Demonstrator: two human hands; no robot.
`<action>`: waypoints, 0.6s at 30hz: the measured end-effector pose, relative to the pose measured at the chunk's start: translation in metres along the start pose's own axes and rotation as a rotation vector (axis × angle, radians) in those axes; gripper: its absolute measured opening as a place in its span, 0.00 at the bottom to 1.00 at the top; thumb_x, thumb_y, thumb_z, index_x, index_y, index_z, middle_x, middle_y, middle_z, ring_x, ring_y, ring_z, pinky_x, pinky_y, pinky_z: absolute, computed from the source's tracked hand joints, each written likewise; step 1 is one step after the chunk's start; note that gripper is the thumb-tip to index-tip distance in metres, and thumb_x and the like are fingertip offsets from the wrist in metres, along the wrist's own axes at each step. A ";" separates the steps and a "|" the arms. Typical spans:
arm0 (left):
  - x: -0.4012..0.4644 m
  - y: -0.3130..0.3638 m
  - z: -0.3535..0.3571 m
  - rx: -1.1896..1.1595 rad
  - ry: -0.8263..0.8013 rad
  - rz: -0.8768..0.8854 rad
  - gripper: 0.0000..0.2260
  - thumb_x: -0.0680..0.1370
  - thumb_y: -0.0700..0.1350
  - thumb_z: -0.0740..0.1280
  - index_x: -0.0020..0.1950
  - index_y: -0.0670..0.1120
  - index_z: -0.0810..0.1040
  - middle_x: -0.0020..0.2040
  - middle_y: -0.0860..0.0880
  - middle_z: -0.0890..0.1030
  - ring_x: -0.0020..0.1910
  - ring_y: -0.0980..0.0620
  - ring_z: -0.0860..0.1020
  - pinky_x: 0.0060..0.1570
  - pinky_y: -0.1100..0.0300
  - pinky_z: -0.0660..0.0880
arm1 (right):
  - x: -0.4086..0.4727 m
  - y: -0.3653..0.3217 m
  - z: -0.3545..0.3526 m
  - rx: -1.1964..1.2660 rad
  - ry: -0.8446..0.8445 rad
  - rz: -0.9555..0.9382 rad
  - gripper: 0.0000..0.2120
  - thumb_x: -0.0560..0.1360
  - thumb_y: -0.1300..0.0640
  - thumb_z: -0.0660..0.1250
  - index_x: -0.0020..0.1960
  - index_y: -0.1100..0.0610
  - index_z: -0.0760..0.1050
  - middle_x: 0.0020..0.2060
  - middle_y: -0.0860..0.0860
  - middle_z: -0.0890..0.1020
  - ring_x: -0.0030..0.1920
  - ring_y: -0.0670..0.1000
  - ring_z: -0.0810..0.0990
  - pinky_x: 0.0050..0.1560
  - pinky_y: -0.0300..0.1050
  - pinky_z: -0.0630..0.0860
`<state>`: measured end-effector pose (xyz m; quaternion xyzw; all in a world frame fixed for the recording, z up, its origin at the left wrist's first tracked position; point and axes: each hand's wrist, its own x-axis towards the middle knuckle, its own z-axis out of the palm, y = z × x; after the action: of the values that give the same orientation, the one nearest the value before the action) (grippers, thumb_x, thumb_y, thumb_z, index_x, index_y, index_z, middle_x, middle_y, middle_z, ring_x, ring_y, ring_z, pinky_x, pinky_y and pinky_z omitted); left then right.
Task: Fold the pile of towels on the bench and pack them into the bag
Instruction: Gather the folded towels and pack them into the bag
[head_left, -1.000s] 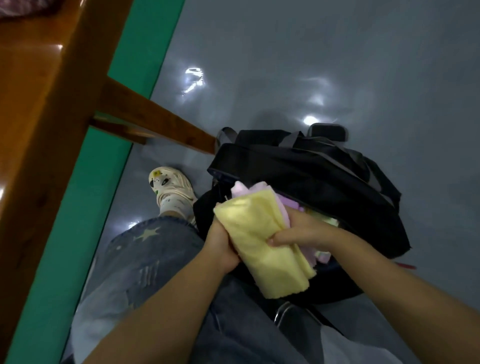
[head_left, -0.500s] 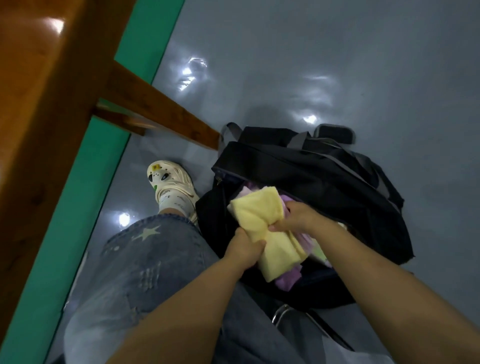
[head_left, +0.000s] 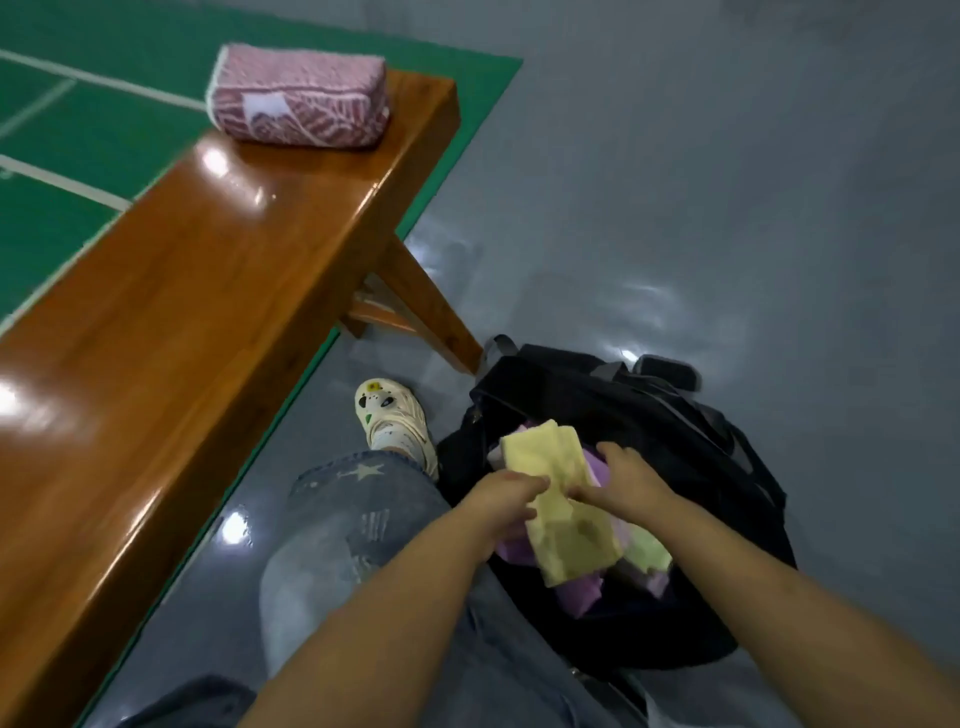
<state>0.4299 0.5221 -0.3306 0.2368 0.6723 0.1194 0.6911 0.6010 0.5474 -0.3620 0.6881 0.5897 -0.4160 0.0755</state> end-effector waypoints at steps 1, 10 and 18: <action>-0.014 0.004 -0.002 -0.049 -0.011 0.024 0.17 0.80 0.49 0.64 0.67 0.44 0.72 0.56 0.49 0.75 0.48 0.54 0.76 0.41 0.60 0.73 | -0.010 -0.005 -0.006 0.008 0.011 -0.015 0.43 0.71 0.41 0.71 0.75 0.59 0.56 0.70 0.59 0.65 0.67 0.57 0.69 0.63 0.47 0.68; -0.133 0.072 -0.070 -0.544 -0.013 0.400 0.10 0.81 0.50 0.62 0.54 0.44 0.76 0.58 0.45 0.80 0.57 0.48 0.78 0.57 0.52 0.73 | -0.046 -0.102 -0.098 0.151 0.222 -0.250 0.37 0.72 0.43 0.70 0.73 0.58 0.62 0.69 0.58 0.69 0.66 0.57 0.71 0.64 0.51 0.71; -0.218 0.118 -0.153 -0.800 0.068 0.632 0.13 0.79 0.49 0.63 0.57 0.42 0.77 0.53 0.43 0.84 0.55 0.45 0.81 0.60 0.49 0.74 | -0.064 -0.241 -0.175 -0.045 0.439 -0.499 0.31 0.75 0.47 0.68 0.73 0.57 0.62 0.70 0.59 0.63 0.69 0.59 0.67 0.67 0.49 0.65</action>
<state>0.2826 0.5433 -0.0801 0.1414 0.4917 0.5781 0.6357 0.4776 0.6742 -0.1139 0.5940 0.7513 -0.2501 -0.1424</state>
